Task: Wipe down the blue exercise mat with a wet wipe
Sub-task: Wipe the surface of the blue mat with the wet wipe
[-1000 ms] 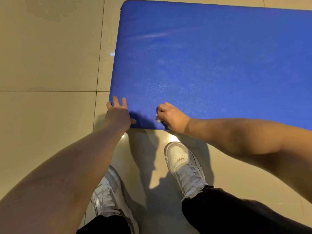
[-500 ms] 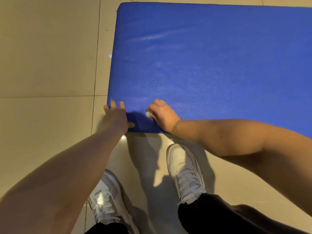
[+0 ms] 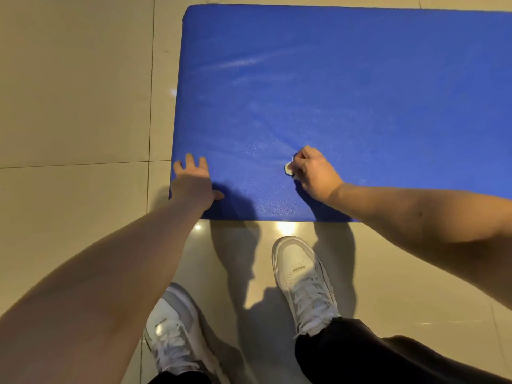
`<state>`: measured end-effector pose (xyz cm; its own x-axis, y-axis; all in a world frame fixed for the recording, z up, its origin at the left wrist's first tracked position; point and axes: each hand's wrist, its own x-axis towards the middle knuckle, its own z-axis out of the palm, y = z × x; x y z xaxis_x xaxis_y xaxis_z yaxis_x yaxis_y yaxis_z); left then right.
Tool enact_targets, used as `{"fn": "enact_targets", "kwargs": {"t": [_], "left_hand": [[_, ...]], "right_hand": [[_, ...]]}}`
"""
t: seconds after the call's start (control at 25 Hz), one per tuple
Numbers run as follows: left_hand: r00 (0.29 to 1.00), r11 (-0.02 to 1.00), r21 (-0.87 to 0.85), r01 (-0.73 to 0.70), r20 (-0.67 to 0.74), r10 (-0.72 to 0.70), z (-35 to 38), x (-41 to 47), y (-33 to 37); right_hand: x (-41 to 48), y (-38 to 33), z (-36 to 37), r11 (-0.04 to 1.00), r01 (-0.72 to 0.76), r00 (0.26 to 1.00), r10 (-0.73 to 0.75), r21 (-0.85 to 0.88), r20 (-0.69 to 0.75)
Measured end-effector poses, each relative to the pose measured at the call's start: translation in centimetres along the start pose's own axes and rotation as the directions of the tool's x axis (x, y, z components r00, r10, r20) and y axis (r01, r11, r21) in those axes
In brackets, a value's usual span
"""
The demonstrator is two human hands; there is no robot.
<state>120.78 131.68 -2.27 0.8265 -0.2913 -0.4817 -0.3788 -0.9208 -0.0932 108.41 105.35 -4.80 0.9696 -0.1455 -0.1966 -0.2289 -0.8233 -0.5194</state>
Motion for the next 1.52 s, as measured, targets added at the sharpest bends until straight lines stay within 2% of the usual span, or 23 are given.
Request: {"fn": "enact_targets", "kwargs": {"t": [0.08, 0.12, 0.32, 0.44, 0.56, 0.6, 0.68, 0.72, 0.8, 0.88, 0.96, 1.04, 1.12, 1.2, 1.28, 1.4, 1.48, 1.52], "left_hand": [[1.000, 0.999, 0.052, -0.007, -0.029, 0.009, 0.1, 0.0, 0.0], [0.999, 0.998, 0.063, -0.014, -0.032, 0.017, 0.1, 0.0, 0.0], [1.000, 0.997, 0.072, -0.009, -0.008, 0.009, 0.2, 0.3, 0.0], [1.000, 0.997, 0.079, -0.010, 0.002, 0.010, -0.1, 0.5, -0.1], [0.993, 0.986, 0.146, -0.083, -0.068, 0.094, -0.2, 0.8, 0.2], [0.992, 0.986, 0.121, -0.110, -0.046, 0.116, -0.2, 1.0, 0.2], [0.989, 0.988, 0.070, -0.141, 0.051, 0.138, -0.5, 1.3, 0.2], [0.988, 0.988, 0.073, -0.139, 0.075, 0.134, -0.7, 1.5, 0.2], [0.989, 0.987, 0.097, -0.131, 0.087, 0.123, -1.1, 1.7, 0.3], [0.989, 0.988, 0.081, -0.128, 0.084, 0.122, -1.2, 1.7, 0.4], [0.989, 0.988, 0.063, -0.142, 0.061, 0.138, -1.1, 1.5, 0.1], [0.987, 0.986, 0.058, -0.156, 0.037, 0.154, -0.8, 1.3, -0.4], [0.987, 0.989, 0.029, -0.148, 0.062, 0.146, -0.7, 1.3, -0.8], [0.987, 0.991, 0.015, -0.136, 0.086, 0.135, -0.7, 1.4, -0.8], [0.987, 0.992, 0.011, -0.127, 0.096, 0.126, -0.8, 1.4, -0.7], [0.989, 0.992, 0.019, -0.122, 0.088, 0.120, -1.0, 1.2, -0.6], [0.989, 0.992, 0.016, -0.126, 0.076, 0.124, -1.1, 1.1, -0.5], [0.990, 0.992, 0.017, -0.127, 0.067, 0.126, -1.1, 1.1, -0.4]], "right_hand": [[0.2, -1.3, 1.2, 0.993, -0.084, 0.992, 0.091, 0.086, -0.089], [0.5, -2.7, 2.4, 0.992, -0.080, 0.992, 0.089, 0.098, -0.095], [2.6, -11.5, 5.1, 0.930, -0.091, 0.993, 0.060, 0.355, 0.097], [3.1, -11.7, 4.9, 0.927, -0.125, 0.985, 0.074, 0.354, 0.154], [2.8, -9.2, 3.3, 0.886, -0.242, 0.961, 0.162, 0.395, 0.225], [2.9, -7.7, 2.5, 0.881, -0.275, 0.956, 0.208, 0.385, 0.205], [3.0, -4.2, 0.7, 0.804, -0.370, 0.928, 0.349, 0.466, 0.134], [3.1, -2.5, -0.1, 0.738, -0.417, 0.894, 0.437, 0.531, 0.094], [3.0, -0.5, -0.8, 0.669, -0.468, 0.824, 0.566, 0.578, 0.012], [3.4, -1.0, 0.5, 0.694, -0.471, 0.810, 0.584, 0.544, -0.044], [3.6, -3.9, 2.6, 0.801, -0.443, 0.835, 0.532, 0.402, -0.141], [4.5, -7.5, 4.5, 0.921, -0.263, 0.929, 0.323, 0.288, -0.184], [5.1, -10.8, 6.0, 0.977, -0.056, 0.997, 0.066, 0.206, -0.041], [5.9, -11.9, 6.1, 0.992, 0.106, 0.992, -0.111, 0.075, 0.067], [6.2, -10.9, 5.8, 0.980, 0.200, 0.977, -0.201, 0.016, 0.078], [5.4, -7.4, 4.3, 0.966, 0.242, 0.970, -0.238, -0.093, 0.059], [5.2, -3.9, 2.9, 0.971, 0.175, 0.982, -0.185, -0.160, -0.046], [5.3, -2.2, 2.1, 0.984, 0.067, 0.988, -0.088, -0.166, -0.123]]}}
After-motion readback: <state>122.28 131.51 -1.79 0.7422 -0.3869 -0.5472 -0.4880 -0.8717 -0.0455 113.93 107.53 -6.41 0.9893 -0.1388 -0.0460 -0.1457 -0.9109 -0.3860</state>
